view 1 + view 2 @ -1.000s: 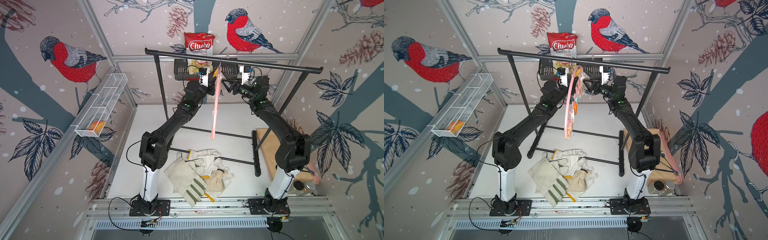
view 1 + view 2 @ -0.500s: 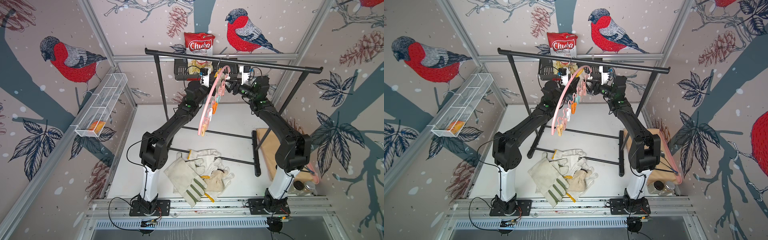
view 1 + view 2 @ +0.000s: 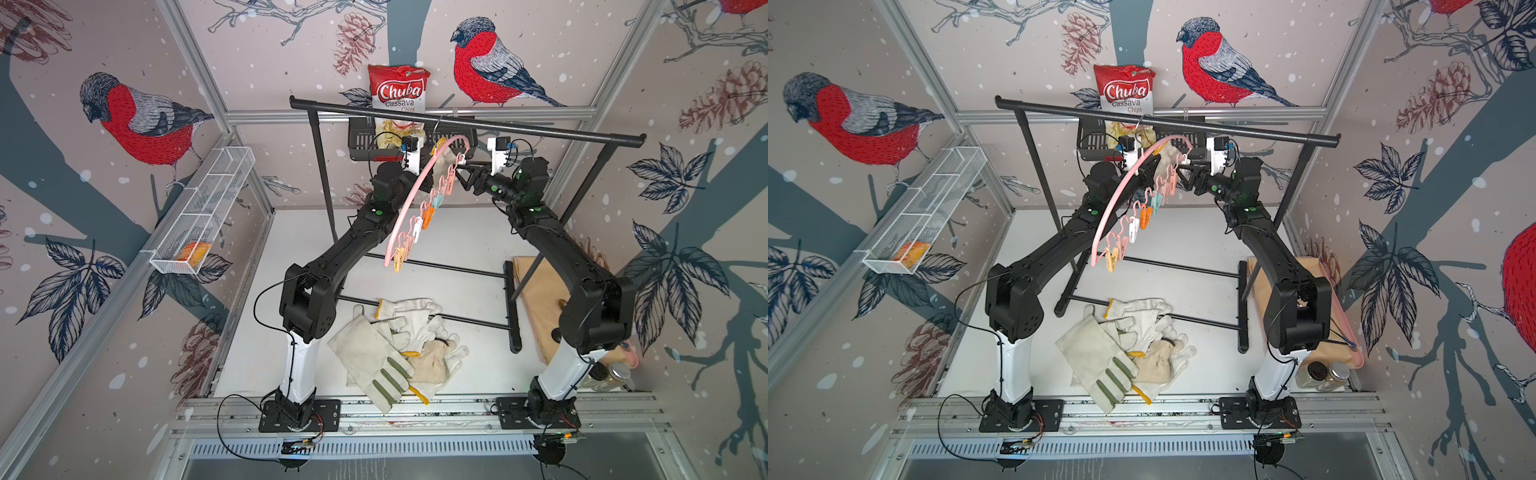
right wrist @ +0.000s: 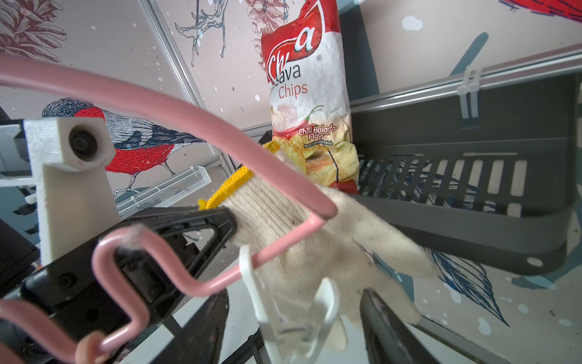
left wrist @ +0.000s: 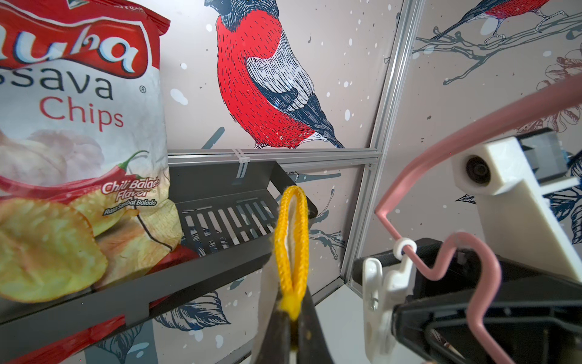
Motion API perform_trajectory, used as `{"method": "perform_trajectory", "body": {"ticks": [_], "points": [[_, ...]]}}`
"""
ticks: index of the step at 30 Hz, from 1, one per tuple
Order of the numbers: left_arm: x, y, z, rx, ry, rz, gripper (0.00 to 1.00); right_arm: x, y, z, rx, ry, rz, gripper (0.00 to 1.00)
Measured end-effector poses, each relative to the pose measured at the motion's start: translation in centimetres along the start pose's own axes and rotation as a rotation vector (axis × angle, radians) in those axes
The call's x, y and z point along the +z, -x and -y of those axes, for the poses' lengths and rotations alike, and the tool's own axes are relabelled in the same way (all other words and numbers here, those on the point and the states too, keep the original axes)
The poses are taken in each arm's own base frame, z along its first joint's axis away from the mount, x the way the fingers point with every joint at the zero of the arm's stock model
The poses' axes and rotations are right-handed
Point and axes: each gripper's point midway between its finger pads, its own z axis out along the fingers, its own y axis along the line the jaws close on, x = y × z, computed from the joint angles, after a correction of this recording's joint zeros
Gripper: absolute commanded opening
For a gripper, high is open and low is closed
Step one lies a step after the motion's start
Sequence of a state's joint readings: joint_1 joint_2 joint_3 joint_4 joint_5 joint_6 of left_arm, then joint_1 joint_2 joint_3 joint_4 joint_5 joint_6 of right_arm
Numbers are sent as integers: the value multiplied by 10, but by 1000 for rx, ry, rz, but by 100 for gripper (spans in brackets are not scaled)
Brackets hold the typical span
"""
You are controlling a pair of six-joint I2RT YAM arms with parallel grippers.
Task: Clip the gloves onto a hanger to dry
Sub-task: Open the clamp at the hanger.
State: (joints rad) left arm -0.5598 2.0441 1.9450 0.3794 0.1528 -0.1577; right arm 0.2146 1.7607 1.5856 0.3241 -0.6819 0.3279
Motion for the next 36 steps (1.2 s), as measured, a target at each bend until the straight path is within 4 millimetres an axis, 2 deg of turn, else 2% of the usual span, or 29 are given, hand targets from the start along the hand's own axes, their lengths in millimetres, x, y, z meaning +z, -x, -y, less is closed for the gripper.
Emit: {"method": "perform_trajectory", "body": {"ticks": [5,9,15,22,32,36], "points": [[0,0,0,0,0,0,0,-12,-4,1,-5,-28,2,70],[0,0,2,0,-3,0,0,-14,-2,6,-8,-42,8,70],[1,4,5,1,-8,9,0,-6,9,12,-27,-36,32,70],[1,5,6,1,-10,10,0,2,8,17,-26,-11,31,69],[1,5,8,1,-12,9,0,3,14,11,-38,43,50,53],[1,5,8,1,-13,10,0,1,11,13,-21,49,52,48]]}}
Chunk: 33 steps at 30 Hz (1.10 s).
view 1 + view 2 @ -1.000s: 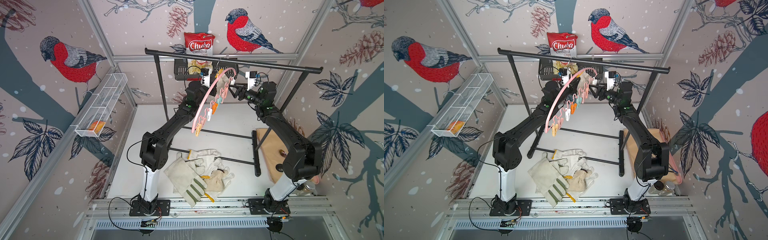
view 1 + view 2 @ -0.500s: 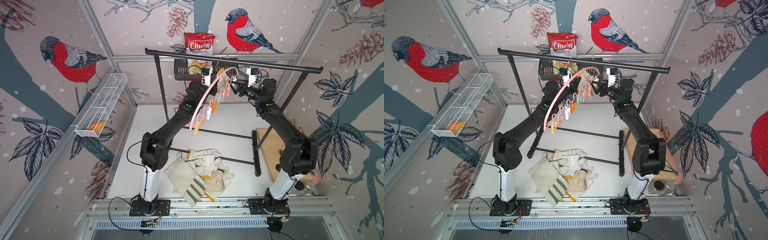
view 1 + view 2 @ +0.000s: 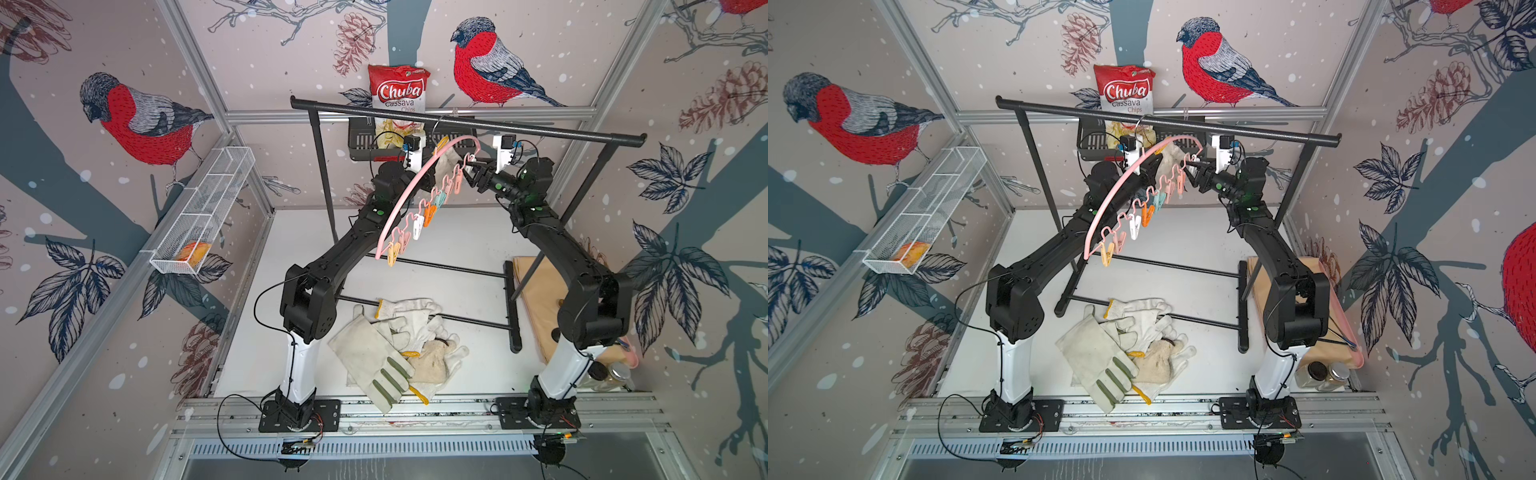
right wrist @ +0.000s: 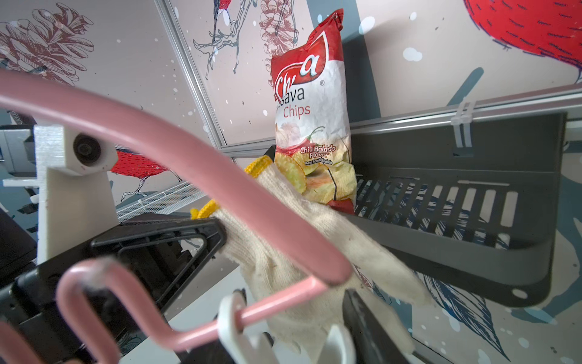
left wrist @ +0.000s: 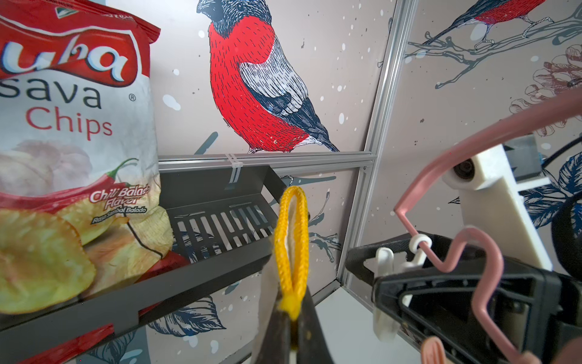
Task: Clip the gloves onto a hanger to dry
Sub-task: Open the clamp at the hanger.
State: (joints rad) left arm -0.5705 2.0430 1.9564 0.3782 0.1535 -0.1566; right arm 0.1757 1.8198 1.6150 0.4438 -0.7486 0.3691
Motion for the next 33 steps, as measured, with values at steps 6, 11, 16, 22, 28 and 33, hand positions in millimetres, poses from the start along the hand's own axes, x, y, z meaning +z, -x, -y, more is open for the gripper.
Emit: {"method": "perform_trajectory", "body": {"ticks": [6,11,16,22,28,33], "points": [[0,0,0,1,0,0,0,-5,-2,4,16,4,5,40],[0,-1,0,5,1,-3,0,-8,2,3,7,14,16,36],[-1,0,0,7,0,-1,0,-8,6,0,10,27,27,35],[-2,2,1,8,0,2,0,-9,8,-1,11,31,31,35],[-2,2,0,8,0,0,0,-9,9,-2,7,37,34,26],[-3,-6,0,10,0,-18,0,-9,10,-2,5,39,38,20]]}}
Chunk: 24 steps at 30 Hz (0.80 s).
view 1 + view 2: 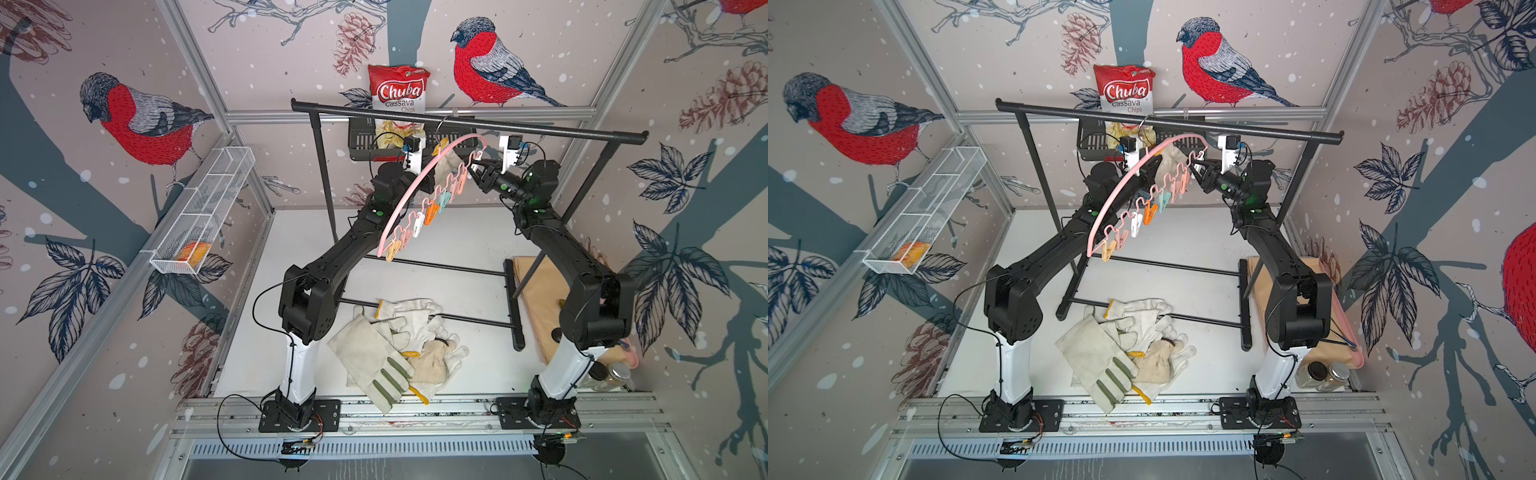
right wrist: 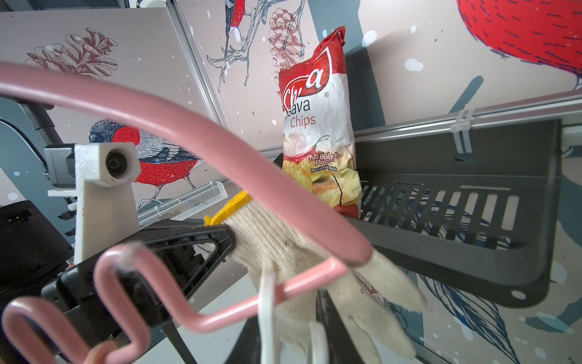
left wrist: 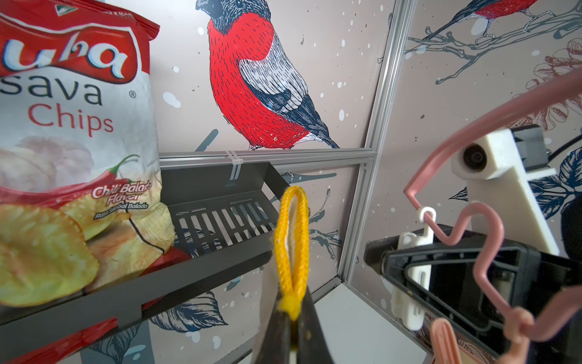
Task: Clip the gloves onto a hanger to dry
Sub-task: Open the clamp at the hanger.
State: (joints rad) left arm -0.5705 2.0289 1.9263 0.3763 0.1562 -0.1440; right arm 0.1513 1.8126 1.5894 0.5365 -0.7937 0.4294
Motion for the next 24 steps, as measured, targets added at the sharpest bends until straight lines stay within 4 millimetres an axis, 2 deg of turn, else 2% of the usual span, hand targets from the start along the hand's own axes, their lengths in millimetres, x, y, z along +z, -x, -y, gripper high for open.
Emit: {"method": "perform_trajectory", "body": {"ticks": [4,10,18,24], "points": [[-2,-10,2,10,-22,-28,0,0,0,0,2,1,1,16],[-7,-26,12,18,-155,-87,0,-3,3,-4,9,2,4,13],[-27,-52,54,65,-461,-169,0,-6,2,-8,12,5,0,11],[-39,-71,74,81,-631,-201,0,-8,1,-15,14,18,-3,12]]}}
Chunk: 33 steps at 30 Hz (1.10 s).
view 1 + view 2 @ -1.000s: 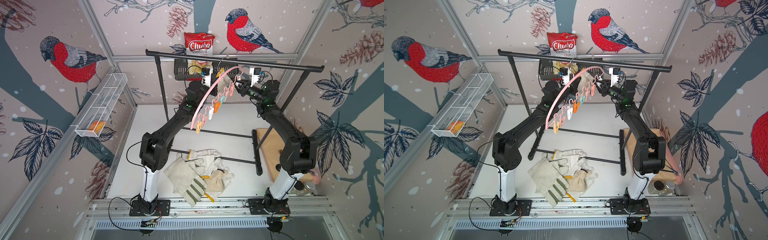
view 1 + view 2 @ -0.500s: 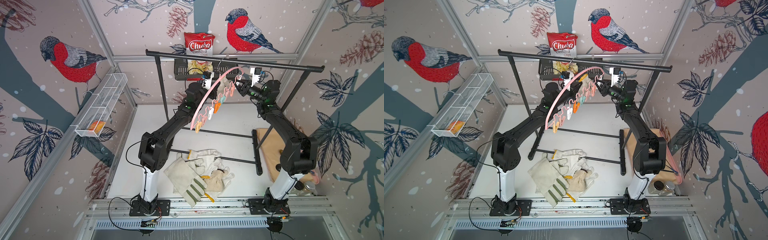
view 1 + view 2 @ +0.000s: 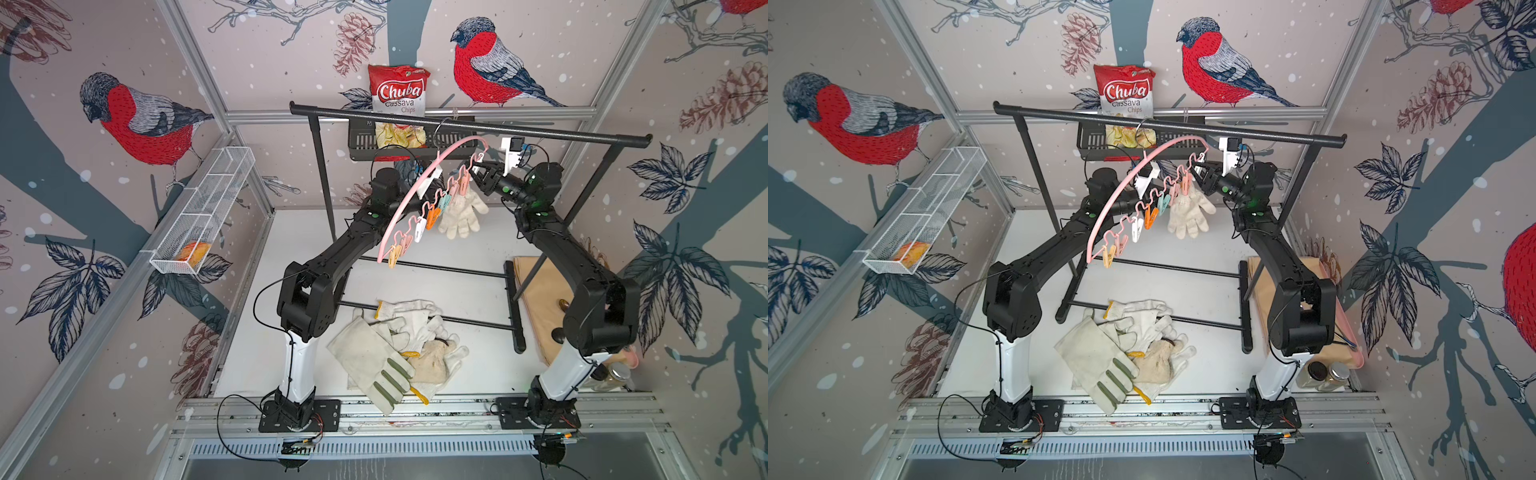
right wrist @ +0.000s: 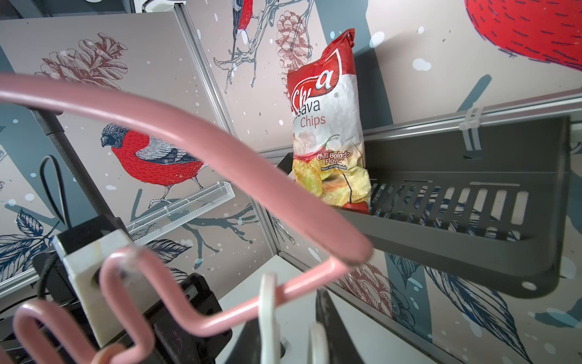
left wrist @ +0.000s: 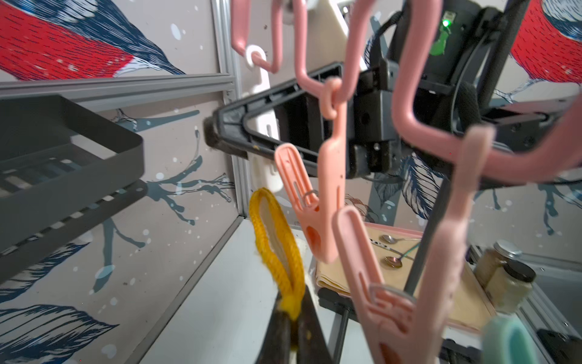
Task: Clip the gloves onto a hanger to dry
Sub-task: Open the clamp at the hanger, then clamp the glove onto the hanger.
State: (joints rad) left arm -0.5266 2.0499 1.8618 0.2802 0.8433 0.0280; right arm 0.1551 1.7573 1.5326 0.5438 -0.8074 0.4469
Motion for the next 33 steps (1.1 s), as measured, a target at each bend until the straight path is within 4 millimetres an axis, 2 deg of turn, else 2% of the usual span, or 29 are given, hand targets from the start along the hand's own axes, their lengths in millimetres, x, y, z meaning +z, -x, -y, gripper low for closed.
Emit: {"method": "perform_trajectory", "body": {"ticks": [9,23,33], "points": [[7,-9,2,21,-72,1,0,-5,2,-10,-4,18,1,11],[11,-1,5,42,-120,40,0,-3,2,-16,-9,37,3,11],[14,4,0,48,-115,62,0,-4,-10,-20,8,44,-16,11]]}}
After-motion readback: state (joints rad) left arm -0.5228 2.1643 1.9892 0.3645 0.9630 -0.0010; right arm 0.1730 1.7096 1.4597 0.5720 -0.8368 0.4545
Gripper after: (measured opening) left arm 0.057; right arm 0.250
